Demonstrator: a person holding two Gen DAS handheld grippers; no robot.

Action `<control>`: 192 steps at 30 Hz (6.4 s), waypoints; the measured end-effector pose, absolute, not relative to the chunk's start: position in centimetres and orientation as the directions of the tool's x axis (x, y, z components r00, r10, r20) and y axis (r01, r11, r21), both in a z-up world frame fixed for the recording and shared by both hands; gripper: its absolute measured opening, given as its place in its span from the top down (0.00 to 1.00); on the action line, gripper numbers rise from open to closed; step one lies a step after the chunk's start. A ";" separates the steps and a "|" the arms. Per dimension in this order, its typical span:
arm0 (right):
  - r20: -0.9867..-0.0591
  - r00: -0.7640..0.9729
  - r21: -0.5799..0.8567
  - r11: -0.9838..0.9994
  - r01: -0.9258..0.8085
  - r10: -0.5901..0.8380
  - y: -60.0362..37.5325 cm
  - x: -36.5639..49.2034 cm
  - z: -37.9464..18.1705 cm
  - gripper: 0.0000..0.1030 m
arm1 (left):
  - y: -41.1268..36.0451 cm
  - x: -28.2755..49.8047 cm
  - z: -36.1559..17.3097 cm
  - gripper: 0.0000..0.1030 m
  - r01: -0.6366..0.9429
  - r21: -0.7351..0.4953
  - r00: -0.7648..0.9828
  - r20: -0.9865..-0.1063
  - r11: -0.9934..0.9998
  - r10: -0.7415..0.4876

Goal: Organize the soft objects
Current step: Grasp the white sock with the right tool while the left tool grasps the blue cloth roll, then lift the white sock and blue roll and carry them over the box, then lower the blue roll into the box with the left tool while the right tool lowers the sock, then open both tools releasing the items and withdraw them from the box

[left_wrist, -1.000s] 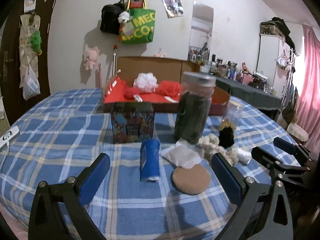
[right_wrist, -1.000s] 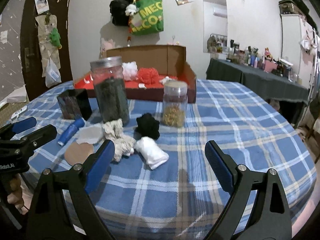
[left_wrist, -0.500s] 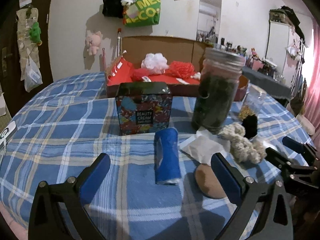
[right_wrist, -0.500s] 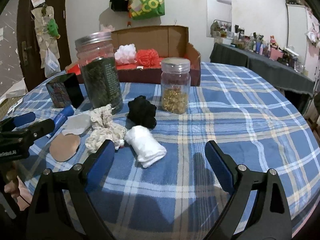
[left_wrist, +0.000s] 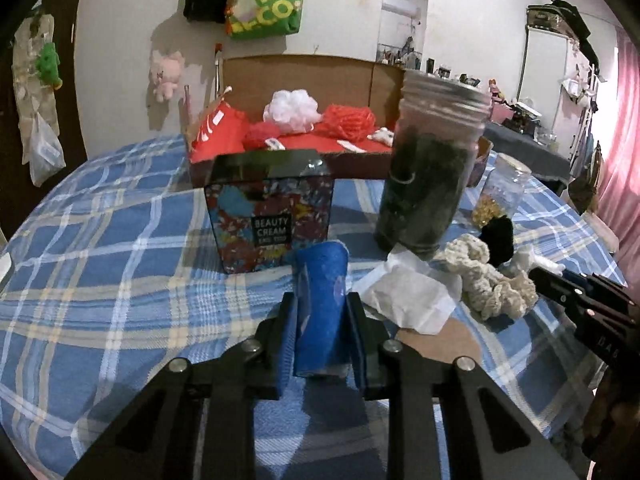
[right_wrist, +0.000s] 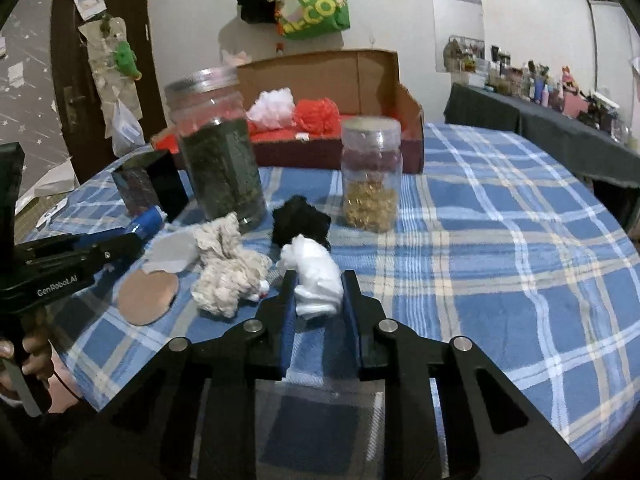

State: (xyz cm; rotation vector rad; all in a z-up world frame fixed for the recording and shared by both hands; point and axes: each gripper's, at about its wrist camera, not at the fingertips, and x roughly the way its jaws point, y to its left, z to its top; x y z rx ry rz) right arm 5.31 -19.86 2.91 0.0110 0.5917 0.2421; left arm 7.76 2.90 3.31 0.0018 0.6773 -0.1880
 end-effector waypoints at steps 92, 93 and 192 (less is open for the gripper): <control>-0.640 0.726 0.205 0.967 -0.153 0.250 -29.6 14.4 6.0 0.80 | 12.9 14.1 6.3 0.76 0.184 -0.036 0.725 -0.670 0.982 -0.160; -0.644 0.719 0.212 0.964 -0.160 0.261 -29.6 14.8 6.1 0.80 | 13.0 14.6 6.4 0.76 0.199 -0.043 0.716 -0.675 0.979 -0.176; -0.886 0.456 -0.134 0.896 -0.422 0.082 -16.6 32.6 7.4 0.27 | 5.4 29.3 10.8 0.26 0.294 0.010 0.592 -0.787 0.956 -0.174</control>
